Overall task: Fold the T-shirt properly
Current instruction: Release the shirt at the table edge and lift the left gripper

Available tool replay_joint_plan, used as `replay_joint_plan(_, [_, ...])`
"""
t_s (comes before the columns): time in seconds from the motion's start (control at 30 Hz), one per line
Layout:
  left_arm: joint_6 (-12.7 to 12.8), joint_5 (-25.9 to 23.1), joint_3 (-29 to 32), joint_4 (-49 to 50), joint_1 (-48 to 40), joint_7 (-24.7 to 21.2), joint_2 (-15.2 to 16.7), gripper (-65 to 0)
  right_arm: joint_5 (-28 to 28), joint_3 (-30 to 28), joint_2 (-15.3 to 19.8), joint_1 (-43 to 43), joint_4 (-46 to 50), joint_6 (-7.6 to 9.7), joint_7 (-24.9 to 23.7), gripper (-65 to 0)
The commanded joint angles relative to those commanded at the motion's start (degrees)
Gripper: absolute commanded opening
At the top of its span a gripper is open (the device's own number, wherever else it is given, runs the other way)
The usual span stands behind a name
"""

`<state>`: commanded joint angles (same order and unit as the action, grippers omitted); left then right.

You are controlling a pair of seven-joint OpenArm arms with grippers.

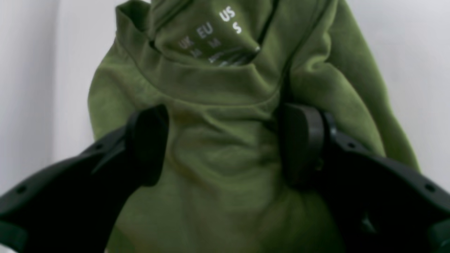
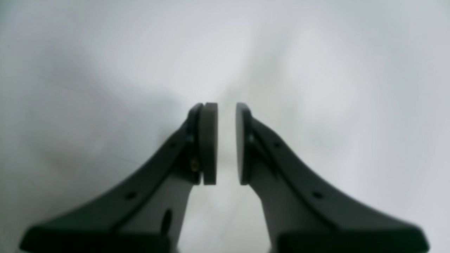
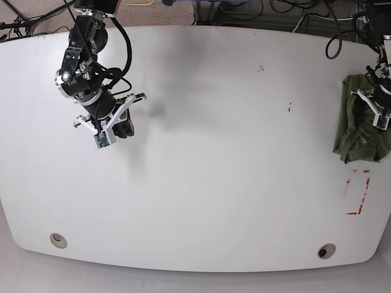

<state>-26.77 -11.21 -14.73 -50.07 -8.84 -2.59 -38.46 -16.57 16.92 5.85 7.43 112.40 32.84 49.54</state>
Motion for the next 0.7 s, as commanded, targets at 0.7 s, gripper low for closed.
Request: replay_joint_plan(0.7, [-7.91, 0.70, -11.25, -18.20, 0.35, 2.02, -0.62, -19.9, 0.53, 0.18, 0.44, 0.79, 0.44, 1.41, -2.46, -56.3])
